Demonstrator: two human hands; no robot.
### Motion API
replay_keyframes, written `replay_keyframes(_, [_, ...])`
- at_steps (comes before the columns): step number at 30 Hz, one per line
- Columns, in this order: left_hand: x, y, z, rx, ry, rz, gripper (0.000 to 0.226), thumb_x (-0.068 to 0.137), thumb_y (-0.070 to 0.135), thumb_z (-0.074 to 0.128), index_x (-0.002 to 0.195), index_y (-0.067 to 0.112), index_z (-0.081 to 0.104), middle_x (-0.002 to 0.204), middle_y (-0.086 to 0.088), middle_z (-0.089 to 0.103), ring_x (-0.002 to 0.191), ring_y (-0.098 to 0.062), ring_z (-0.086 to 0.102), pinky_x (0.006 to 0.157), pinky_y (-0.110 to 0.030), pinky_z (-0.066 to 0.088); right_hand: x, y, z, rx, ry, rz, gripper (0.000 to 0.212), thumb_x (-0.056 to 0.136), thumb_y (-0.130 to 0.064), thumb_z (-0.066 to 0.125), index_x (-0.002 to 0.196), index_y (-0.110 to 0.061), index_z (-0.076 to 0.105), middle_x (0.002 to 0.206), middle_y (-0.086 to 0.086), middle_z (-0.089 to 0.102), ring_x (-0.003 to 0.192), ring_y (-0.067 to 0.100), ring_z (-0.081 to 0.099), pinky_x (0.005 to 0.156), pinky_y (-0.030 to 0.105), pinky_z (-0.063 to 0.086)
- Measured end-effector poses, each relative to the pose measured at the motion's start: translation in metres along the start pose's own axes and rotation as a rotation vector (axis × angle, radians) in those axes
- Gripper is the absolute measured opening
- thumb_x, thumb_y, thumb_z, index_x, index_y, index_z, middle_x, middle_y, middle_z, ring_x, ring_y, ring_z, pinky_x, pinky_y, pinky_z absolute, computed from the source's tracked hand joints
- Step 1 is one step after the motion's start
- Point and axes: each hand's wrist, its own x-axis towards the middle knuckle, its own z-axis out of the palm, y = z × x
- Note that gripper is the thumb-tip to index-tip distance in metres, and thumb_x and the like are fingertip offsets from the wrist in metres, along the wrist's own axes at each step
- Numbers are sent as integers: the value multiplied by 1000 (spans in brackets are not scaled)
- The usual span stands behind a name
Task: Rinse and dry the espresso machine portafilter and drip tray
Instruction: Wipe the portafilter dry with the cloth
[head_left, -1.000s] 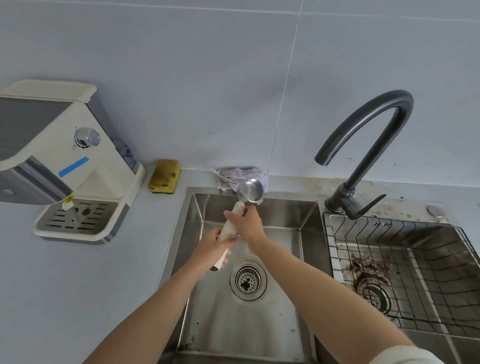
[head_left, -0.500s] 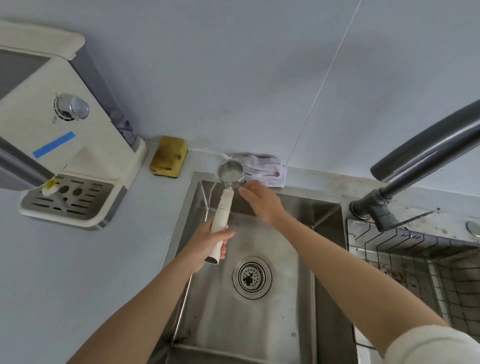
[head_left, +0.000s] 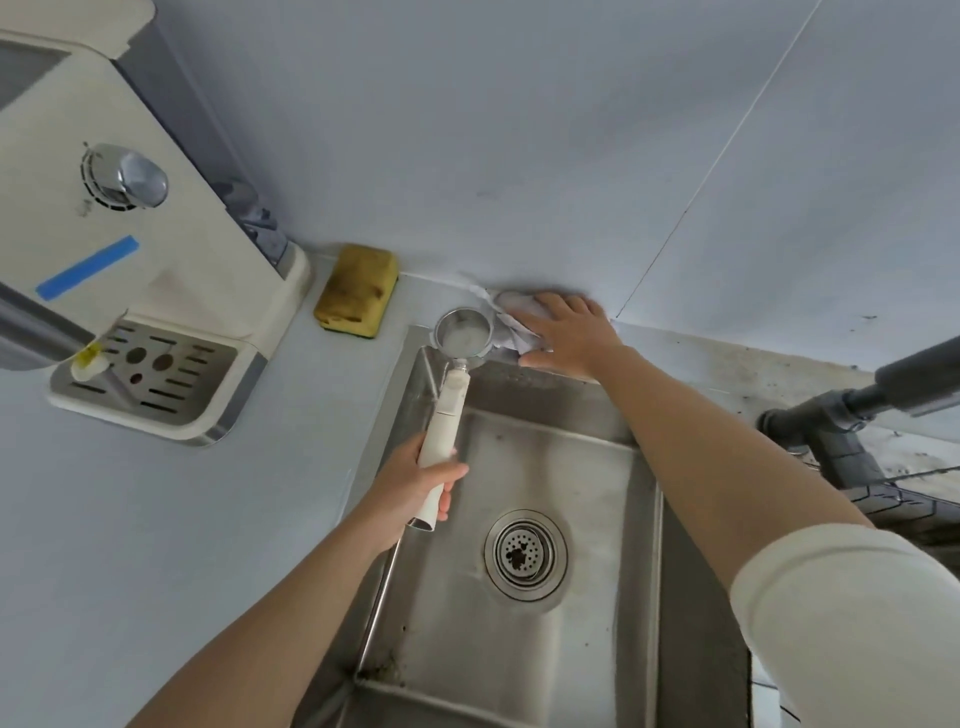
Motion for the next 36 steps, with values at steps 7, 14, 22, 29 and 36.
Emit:
replay_keyframes(7, [3, -4, -5, -21, 23, -30, 16, 84, -2, 57, 82, 10, 47, 47, 3, 47, 35, -12, 42, 40, -21, 39, 9, -1, 5, -94, 62, 76, 54, 95, -45, 40, 143, -45, 17, 147, 0, 28, 132, 29, 29, 103, 40, 27])
replay_keyframes(14, [0, -5, -3, -26, 12, -40, 17, 81, -1, 61, 84, 10, 48, 48, 2, 49, 36, -12, 44, 40, -21, 39, 3, -7, 0, 85, 128, 136, 57, 92, -13, 48, 143, -30, 29, 136, 6, 42, 122, 32, 42, 93, 40, 39])
replay_keyframes(22, [-18, 12, 11, -176, -102, -74, 12, 86, -2, 51, 81, 9, 50, 50, 0, 48, 36, -11, 42, 39, -20, 37, -50, -17, -31, 1058, 335, 286, 13, 94, -16, 42, 102, -11, 51, 88, 2, 59, 87, 21, 56, 67, 24, 41])
replay_keyframes(29, [-44, 29, 28, -388, -359, -159, 18, 69, 11, 58, 85, 9, 51, 46, 1, 48, 32, -8, 38, 34, -16, 34, -104, -46, -52, 1189, 454, 232, 6, 95, -19, 46, 98, -15, 50, 78, -4, 56, 71, 10, 52, 62, 18, 42])
replay_keyframes(36, [-63, 31, 44, -569, -574, -212, 59, 30, 17, 87, 78, 11, 53, 42, 2, 47, 28, -7, 40, 29, -13, 33, -133, -66, -39, 507, 661, 124, 45, 87, -43, 50, 126, -21, 49, 117, 19, 53, 97, 34, 54, 75, 43, 51])
